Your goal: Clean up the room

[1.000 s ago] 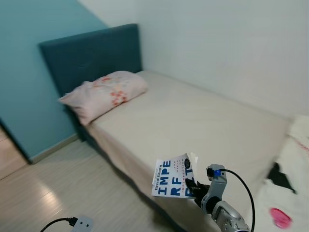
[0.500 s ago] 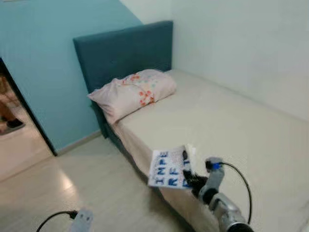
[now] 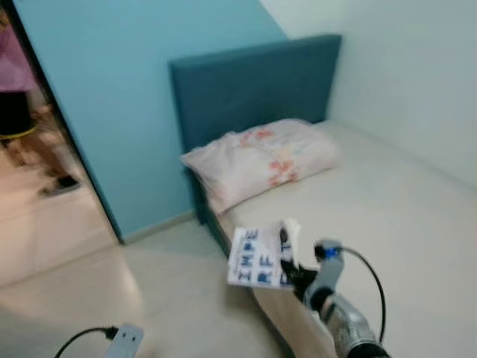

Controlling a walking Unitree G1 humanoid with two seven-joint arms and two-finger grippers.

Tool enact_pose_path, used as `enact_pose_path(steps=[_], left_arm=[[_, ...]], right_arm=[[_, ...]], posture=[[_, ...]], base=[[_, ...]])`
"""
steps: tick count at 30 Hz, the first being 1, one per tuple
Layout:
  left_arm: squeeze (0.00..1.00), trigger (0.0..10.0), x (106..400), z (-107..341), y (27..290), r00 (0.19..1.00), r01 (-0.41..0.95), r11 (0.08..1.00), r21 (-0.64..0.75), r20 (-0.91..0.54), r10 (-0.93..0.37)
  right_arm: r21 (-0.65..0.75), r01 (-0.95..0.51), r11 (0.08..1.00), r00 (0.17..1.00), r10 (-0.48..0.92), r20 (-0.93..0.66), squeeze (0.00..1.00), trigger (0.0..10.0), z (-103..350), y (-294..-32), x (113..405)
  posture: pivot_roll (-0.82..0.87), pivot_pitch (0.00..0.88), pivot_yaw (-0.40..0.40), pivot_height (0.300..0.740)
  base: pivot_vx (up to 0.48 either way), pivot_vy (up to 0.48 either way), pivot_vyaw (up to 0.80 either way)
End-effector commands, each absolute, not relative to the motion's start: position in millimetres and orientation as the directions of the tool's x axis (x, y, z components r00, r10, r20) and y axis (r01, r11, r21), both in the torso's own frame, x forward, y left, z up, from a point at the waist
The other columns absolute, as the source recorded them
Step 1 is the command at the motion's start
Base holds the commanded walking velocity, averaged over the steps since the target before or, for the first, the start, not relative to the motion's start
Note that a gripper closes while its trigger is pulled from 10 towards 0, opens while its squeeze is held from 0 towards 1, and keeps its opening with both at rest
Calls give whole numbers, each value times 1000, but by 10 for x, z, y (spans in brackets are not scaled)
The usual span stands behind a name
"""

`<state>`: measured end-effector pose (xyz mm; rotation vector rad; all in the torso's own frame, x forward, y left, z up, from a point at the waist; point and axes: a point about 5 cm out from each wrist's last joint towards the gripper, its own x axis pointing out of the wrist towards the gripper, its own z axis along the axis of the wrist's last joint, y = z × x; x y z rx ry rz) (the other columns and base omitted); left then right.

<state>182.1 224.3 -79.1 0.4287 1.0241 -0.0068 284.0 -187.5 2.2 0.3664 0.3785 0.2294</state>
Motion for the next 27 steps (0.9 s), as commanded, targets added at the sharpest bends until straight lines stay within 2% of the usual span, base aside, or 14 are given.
enact_pose_path(steps=[1, 11, 13, 20, 22, 27], left_arm=[[0, 10000, 1706, -846, 2247, 490, 208, 920, 332, -849, 195], [0, 10000, 1711, -842, 2253, 492, 207, 919, 337, -847, 200], [0, 10000, 1711, -842, 2255, 492, 205, 918, 340, -847, 203], [0, 10000, 1716, -844, 2235, 495, 205, 918, 340, -845, 202], [0, 10000, 1723, -843, 2226, 497, 207, 920, 332, -846, 194], [0, 10000, 1733, -840, 2219, 499, 206, 922, 328, -846, 189]], right_arm=[[393, -145, 908, 917, 273, -292, 0, 10000, 77, -1881, 2892], [382, -107, 918, 917, 240, -319, 0, 10000, 60, -1914, 2890], [382, -94, 919, 917, 230, -327, 0, 10000, 54, -1927, 2888], [392, -9, 920, 928, 154, -339, 0, 10000, 56, -2032, 2891], [387, 25, 922, 934, 117, -339, 0, 10000, 64, -2075, 2896], [394, 159, 905, 927, 1, -374, 0, 10000, 45, -2216, 2876]], posture=[[15, 0, 18, 740], [13, 0, 21, 740], [13, 0, 21, 740], [13, 0, 21, 740], [13, 0, 21, 740], [13, 0, 21, 740]], base=[[480, 0, 0], [443, 0, 0], [315, 0, -756], [0, 0, -756], [0, 0, 0], [0, -436, 0]])
